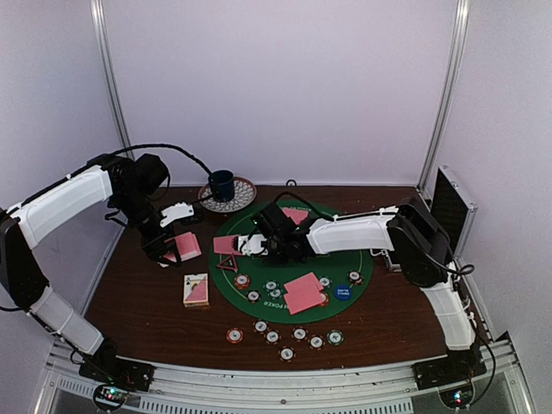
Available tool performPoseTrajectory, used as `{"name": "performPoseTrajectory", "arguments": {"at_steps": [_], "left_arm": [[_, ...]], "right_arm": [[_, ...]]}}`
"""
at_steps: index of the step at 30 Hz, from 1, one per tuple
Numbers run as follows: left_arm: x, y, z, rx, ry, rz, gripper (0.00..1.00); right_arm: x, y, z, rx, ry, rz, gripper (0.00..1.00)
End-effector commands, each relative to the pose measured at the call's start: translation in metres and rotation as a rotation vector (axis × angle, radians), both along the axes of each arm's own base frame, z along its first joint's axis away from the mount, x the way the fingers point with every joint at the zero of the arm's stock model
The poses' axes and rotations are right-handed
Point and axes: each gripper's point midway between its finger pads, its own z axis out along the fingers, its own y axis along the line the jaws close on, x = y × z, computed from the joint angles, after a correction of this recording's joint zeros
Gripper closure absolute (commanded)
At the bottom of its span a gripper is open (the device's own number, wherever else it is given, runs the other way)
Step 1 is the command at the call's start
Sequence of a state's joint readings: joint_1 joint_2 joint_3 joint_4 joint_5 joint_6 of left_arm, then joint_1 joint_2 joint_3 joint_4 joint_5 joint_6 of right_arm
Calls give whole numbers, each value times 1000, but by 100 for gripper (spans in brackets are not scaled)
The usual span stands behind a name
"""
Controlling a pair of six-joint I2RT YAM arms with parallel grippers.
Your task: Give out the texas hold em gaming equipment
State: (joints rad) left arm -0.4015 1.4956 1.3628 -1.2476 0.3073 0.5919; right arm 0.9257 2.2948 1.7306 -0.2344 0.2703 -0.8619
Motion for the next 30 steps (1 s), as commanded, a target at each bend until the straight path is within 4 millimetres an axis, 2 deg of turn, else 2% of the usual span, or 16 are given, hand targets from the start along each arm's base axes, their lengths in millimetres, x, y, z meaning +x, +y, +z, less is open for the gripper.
{"name": "performPoseTrajectory", "arguments": {"at_steps": [1,7,13,15,17,18,24,30], "left_arm": [[-2,-1,10,-32,-23,-9,100],[-1,-2,12,-39,-29,-11,100],[-1,-3,13,-46,-28,-13,100],[-2,-4,13,-49,-26,-13,100],[-2,-3,14,-49,-28,-13,100],[-2,-3,14,-49,-27,-13,100],[-2,-3,16,-50,-31,-14,100],[-2,-4,17,-52,-32,-15,100]], "right_arm": [[-4,-5,-13,-31,-7,-23,79],[-9,-10,-10,-16,-17,-51,52],[-9,-12,0,42,-32,-79,18],[-4,-10,7,73,-45,-106,11],[1,-7,13,99,-58,-132,8],[5,-7,17,109,-74,-151,3],[21,-10,34,169,-125,-263,1],[25,-18,74,350,-92,-400,1]]}}
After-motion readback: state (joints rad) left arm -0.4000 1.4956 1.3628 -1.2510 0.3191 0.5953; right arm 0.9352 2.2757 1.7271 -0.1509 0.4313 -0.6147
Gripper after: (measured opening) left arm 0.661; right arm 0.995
